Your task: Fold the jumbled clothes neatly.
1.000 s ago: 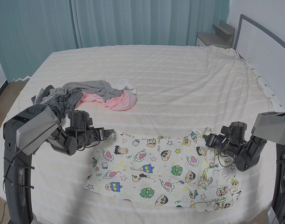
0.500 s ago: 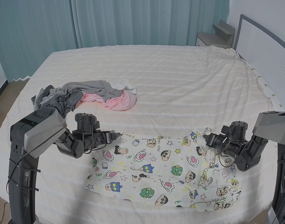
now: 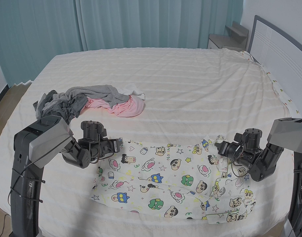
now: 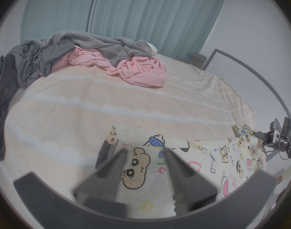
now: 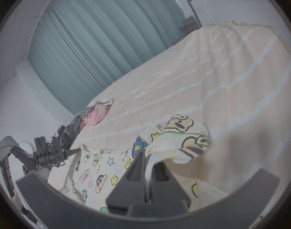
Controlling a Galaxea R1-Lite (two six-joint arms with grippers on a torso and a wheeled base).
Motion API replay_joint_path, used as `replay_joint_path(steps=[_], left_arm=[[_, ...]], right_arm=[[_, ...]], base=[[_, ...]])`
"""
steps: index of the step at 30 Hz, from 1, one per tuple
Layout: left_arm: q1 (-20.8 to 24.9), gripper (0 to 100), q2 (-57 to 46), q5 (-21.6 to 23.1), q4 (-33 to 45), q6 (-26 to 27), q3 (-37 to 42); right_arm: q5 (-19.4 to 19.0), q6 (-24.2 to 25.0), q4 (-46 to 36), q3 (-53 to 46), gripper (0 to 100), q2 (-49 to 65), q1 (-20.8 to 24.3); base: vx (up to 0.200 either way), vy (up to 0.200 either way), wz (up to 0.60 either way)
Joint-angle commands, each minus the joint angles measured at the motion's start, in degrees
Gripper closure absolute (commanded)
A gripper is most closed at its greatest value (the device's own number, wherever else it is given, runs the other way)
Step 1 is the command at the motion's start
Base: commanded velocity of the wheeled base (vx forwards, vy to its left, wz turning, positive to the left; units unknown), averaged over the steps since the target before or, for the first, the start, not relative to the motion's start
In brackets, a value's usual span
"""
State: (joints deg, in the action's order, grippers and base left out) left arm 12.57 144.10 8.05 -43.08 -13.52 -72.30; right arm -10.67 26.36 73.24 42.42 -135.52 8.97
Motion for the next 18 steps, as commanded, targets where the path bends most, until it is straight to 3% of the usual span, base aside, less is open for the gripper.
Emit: replay_joint_path(steps=[1,18], left_arm=[[-0.1,100,0.1,-0.1,-1.5,-0.1,0.5],[-1.0,100,-3.5,-3.4,-5.6,-3.2,3.7]], right_arm=[[-0.1,0.0,0.4,0.6,100,-1.0,-1.2],[-1.4,2.7,3.8,-0.1,100,0.3,-2.0]], base=[[0.000,0.000,0.00],[0.000,0.000,0.00]])
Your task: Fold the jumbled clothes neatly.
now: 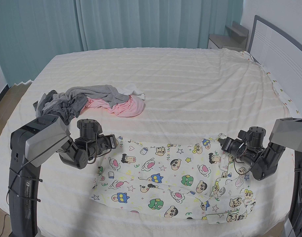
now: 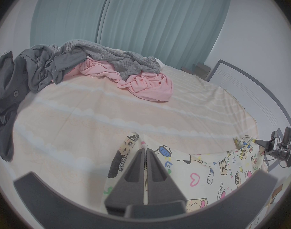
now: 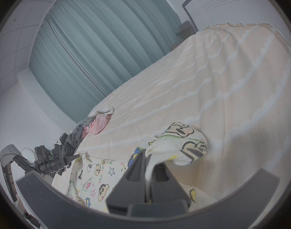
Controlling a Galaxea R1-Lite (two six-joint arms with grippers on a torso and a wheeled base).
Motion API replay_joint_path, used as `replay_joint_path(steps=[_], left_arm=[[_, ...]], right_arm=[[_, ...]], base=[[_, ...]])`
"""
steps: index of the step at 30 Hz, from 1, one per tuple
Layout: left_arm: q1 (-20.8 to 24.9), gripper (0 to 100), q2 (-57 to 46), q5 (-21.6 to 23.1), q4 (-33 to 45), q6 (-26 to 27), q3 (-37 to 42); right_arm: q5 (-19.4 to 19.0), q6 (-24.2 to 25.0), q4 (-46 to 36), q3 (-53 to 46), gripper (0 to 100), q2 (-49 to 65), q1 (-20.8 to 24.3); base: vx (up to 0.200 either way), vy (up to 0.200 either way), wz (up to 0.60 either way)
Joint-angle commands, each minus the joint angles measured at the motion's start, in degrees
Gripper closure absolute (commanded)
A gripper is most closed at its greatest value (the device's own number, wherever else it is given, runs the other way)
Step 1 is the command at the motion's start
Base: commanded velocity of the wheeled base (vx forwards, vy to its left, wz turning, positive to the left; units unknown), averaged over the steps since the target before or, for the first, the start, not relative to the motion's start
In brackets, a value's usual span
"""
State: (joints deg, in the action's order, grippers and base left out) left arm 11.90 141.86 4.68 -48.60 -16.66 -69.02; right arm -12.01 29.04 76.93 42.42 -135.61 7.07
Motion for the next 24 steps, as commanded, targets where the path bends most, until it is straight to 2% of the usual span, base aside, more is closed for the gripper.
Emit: replay_joint_path(steps=[1,12,16,22,24], left_arm=[[-0.6,100,-1.5,0.0,-0.3,0.0,0.4],[-2.0,100,-2.2,-0.2,-2.7,-0.1,0.5],[-2.0,100,-1.9,-1.7,-3.2,-0.2,0.5],[-2.0,100,-2.4,-1.9,-4.0,-0.6,2.0],[-2.0,100,-3.7,-1.9,-5.4,-0.6,4.2]], right_arm=[[0.1,0.2,0.2,0.0,100,0.5,-0.2],[0.0,1.8,2.6,0.1,100,1.0,-1.1],[-0.2,1.8,2.7,0.0,100,1.3,-1.4],[-1.4,1.9,2.5,-1.0,100,3.1,-1.6],[-3.1,1.9,1.7,-1.9,100,5.4,-1.4]], base=[[0.000,0.000,0.00],[0.000,0.000,0.00],[0.000,0.000,0.00],[0.000,0.000,0.00],[0.000,0.000,0.00]])
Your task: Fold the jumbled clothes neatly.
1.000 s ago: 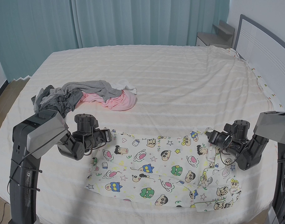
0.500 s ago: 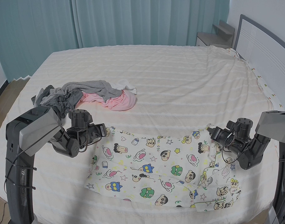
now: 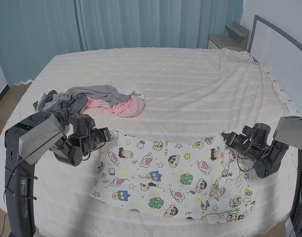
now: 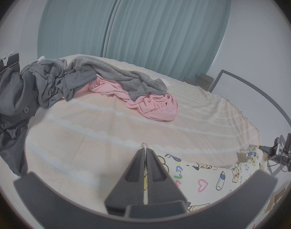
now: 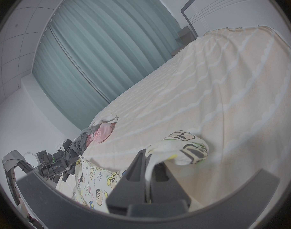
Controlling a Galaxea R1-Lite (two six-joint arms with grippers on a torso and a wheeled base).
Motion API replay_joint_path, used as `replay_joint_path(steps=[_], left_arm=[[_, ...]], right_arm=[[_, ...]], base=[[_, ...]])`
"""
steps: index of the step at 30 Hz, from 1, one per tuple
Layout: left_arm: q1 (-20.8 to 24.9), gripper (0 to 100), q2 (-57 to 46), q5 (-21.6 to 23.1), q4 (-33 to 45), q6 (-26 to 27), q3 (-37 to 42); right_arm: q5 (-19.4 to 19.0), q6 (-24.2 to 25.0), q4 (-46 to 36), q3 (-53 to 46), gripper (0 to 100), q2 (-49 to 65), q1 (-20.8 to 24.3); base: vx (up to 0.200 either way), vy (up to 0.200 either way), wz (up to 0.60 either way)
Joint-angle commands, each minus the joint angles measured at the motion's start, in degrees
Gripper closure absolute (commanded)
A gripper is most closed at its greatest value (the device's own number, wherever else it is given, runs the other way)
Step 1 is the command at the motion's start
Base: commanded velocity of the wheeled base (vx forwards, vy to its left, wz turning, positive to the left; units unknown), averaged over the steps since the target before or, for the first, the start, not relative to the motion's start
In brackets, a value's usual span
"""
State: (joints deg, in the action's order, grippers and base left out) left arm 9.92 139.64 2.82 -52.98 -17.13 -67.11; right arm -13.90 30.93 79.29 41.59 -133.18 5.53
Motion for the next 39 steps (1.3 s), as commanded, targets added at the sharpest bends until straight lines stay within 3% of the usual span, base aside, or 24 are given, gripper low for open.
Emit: replay_joint_path(steps=[1,9,22,26,39], left_arm=[[0.0,100,-1.7,0.1,-1.5,-0.1,2.9],[0.0,100,-4.6,0.3,-4.9,0.2,9.4],[0.4,100,-10.1,0.7,-14.2,0.3,24.4],[0.5,100,-11.1,0.8,-19.4,1.8,31.5],[1.0,100,-7.5,1.3,-31.3,4.2,46.3]], right_arm=[[-1.5,0.0,-0.8,-1.3,100,3.6,0.3],[-3.9,-0.4,-7.0,-7.1,100,10.5,-0.3],[-6.5,-1.2,6.7,-22.6,100,9.6,-2.2],[-6.6,-3.7,10.4,-26.8,100,7.9,-2.7],[-9.3,-11.6,10.4,-35.4,100,3.5,-3.3]], base=[[0.000,0.000,0.00],[0.000,0.000,0.00],[0.000,0.000,0.00],[0.000,0.000,0.00],[0.000,0.000,0.00]])
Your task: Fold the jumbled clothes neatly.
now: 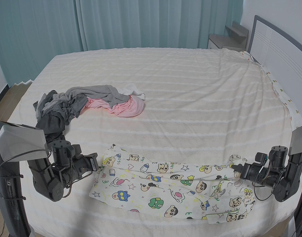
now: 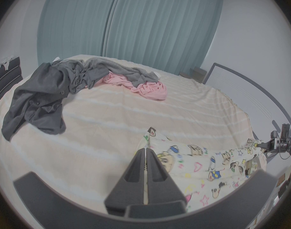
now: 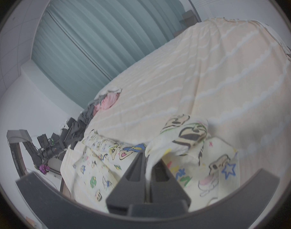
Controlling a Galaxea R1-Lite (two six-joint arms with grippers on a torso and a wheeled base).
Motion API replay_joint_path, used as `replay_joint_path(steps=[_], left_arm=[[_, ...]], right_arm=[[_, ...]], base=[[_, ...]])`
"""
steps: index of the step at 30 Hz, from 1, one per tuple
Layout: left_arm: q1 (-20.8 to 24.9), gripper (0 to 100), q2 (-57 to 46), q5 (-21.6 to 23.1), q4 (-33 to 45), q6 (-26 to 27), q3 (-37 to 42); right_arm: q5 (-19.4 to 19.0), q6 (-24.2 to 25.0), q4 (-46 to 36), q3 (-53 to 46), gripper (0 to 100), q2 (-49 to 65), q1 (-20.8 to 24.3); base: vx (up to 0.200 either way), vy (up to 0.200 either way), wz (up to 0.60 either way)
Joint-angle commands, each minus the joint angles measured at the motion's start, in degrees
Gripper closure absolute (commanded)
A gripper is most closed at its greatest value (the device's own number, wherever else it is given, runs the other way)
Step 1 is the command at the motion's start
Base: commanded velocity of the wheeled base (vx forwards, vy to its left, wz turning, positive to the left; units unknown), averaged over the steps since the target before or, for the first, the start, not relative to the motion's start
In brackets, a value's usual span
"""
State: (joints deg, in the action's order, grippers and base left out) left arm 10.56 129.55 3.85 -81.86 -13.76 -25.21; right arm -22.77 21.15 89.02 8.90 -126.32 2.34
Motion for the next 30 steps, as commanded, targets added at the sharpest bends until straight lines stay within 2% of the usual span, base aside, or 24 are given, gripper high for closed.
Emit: replay_joint_path(steps=[1,4,8,10,13,18,19,21,22,27,30], left_arm=[[0.4,100,3.4,0.3,-3.4,1.2,5.1],[0.8,100,6.2,0.3,-7.9,1.3,6.6],[0.8,100,7.3,0.3,-8.1,1.0,6.0],[0.8,100,7.4,0.4,-8.1,0.8,5.0],[0.8,100,7.8,0.3,-8.1,0.3,-0.7],[0.8,100,6.0,0.1,1.1,-3.7,-8.6],[0.8,100,4.0,0.0,6.9,-6.2,-12.2],[0.8,100,3.0,0.0,12.5,-7.1,-15.6],[0.8,0,2.9,0.0,15.5,-7.1,-17.7],[0.7,0,3.0,0.3,18.8,-7.2,-23.7],[1.0,0,3.2,0.5,25.0,-7.1,-28.4]], right_arm=[[-0.4,-2.3,0.8,-3.0,100,-3.8,-0.1],[-0.5,-2.3,0.8,-3.8,100,-4.1,-0.1],[-0.8,-2.4,0.8,-4.1,100,-3.7,-0.1],[-0.8,-2.4,0.8,-4.0,100,-3.7,-0.1],[-0.8,-2.4,0.8,-3.2,100,-3.8,0.0],[-0.7,-1.9,0.8,-1.2,100,-3.7,0.2],[-0.8,-1.7,0.8,-1.0,100,-3.9,0.2],[-0.9,-1.6,0.7,-0.9,100,-4.1,0.2],[-0.9,-1.5,0.8,-0.9,100,-4.2,0.3],[-1.6,-0.6,0.8,-0.9,100,-4.0,0.3],[-1.7,-0.3,0.8,-0.7,100,-4.2,0.2]], base=[[0.000,0.000,0.00],[0.000,0.000,0.00],[0.000,0.000,0.00],[0.000,0.000,0.00],[0.000,0.000,0.00],[0.000,0.000,0.00],[0.000,0.000,0.00],[0.000,0.000,0.00],[0.000,0.000,0.00],[0.000,0.000,0.00],[0.000,0.000,0.00]])
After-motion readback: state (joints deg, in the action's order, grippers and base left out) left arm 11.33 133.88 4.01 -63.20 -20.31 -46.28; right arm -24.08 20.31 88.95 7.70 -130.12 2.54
